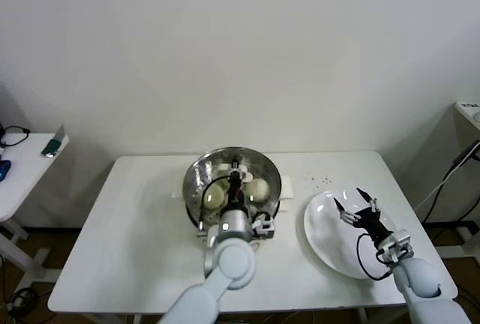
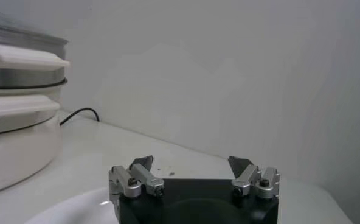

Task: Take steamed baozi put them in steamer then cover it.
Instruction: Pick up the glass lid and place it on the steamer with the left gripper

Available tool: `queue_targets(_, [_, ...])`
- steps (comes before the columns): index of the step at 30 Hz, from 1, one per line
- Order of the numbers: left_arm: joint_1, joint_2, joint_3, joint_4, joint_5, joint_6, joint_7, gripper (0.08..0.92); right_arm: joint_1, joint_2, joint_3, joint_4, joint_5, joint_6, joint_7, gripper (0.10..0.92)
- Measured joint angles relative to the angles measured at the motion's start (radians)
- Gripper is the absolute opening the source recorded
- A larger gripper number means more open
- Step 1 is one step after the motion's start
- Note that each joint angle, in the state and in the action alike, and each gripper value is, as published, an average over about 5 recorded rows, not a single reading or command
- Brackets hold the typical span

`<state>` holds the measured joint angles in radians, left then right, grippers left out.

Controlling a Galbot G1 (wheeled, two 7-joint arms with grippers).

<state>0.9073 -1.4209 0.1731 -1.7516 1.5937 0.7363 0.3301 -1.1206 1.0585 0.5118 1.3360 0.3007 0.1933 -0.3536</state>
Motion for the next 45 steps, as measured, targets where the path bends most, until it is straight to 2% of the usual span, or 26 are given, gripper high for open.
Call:
queue_targets(14, [0.001,-0.001,-0.001,0.012,-0.029,0.001,-0.018,0.157,-0.004,0.003,0.006,0.001,0.000,-0.001,-0.004,0.823])
queue_targets(17, [0.003,0.003,-0.005,0.008,-0.037,0.000,-0.021,0.187,-0.005,0.002,0.008,0.004,-0.001,-0.006,-0.003,0.823])
queue_targets(25, [0.013,0.031,-0.014,-0.027,-0.081,-0.001,-0.035,0.413,-0.016,-0.002,0.020,0.016,-0.006,-0.037,0.010,0.823])
queue_targets(37, [0.085,0.099,-0.050,-0.158,-0.151,0.000,-0.028,0.755,-0.023,-0.008,0.036,0.036,-0.002,-0.070,0.017,0.823])
queue_targets(40, [0.113,0.124,-0.062,-0.202,-0.176,0.000,-0.022,0.808,-0.022,-0.008,0.038,0.040,0.000,-0.076,0.020,0.823])
queue_targets(45, [0.167,0.172,-0.087,-0.282,-0.230,0.001,-0.025,0.822,-0.019,-0.008,0.039,0.047,0.002,-0.084,0.023,0.823])
